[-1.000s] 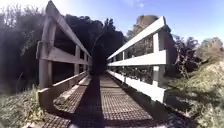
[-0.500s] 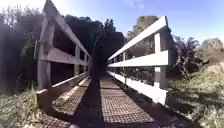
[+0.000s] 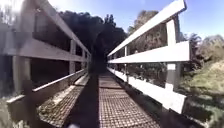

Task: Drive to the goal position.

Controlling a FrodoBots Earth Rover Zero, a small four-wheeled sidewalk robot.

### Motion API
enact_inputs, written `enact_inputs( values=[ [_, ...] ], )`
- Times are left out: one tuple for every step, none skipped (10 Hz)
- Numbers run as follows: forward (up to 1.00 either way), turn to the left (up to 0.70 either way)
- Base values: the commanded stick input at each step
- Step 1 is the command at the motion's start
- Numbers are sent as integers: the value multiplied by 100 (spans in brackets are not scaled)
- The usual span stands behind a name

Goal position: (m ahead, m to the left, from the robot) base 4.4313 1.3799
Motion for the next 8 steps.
enact_inputs(
  values=[
    [100,2],
    [100,1],
    [100,0],
    [100,0],
    [100,0],
    [100,2],
    [100,2],
    [100,0]
  ],
)
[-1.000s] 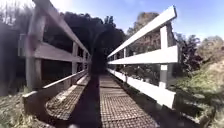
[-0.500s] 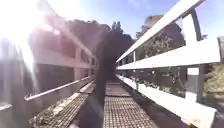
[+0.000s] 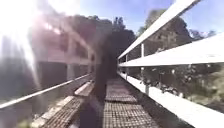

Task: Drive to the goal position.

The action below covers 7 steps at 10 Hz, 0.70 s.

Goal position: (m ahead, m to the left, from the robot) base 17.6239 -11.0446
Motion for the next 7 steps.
enact_inputs(
  values=[
    [100,0],
    [100,0],
    [100,0],
    [100,0],
    [100,0],
    [100,0],
    [100,0]
  ],
)
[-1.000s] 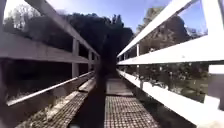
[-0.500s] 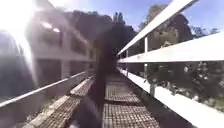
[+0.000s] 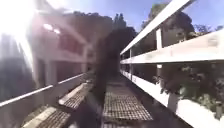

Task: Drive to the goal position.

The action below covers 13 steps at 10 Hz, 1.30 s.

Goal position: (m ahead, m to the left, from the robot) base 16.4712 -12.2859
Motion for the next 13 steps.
enact_inputs(
  values=[
    [100,0],
    [100,0],
    [100,0],
    [100,0],
    [100,0],
    [100,0],
    [100,0],
    [100,0],
    [100,0],
    [100,0],
    [92,0],
    [83,0],
    [8,0]
  ],
)
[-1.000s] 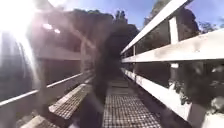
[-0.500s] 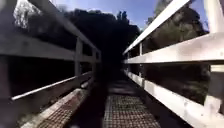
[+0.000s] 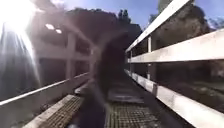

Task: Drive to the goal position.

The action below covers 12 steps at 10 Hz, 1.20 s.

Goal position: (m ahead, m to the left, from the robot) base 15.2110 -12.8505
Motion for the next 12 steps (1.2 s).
enact_inputs(
  values=[
    [7,0],
    [7,0],
    [7,0],
    [7,0],
    [6,0],
    [7,0],
    [7,0],
    [7,0],
    [7,0],
    [7,0],
    [7,0],
    [7,0]
  ],
)
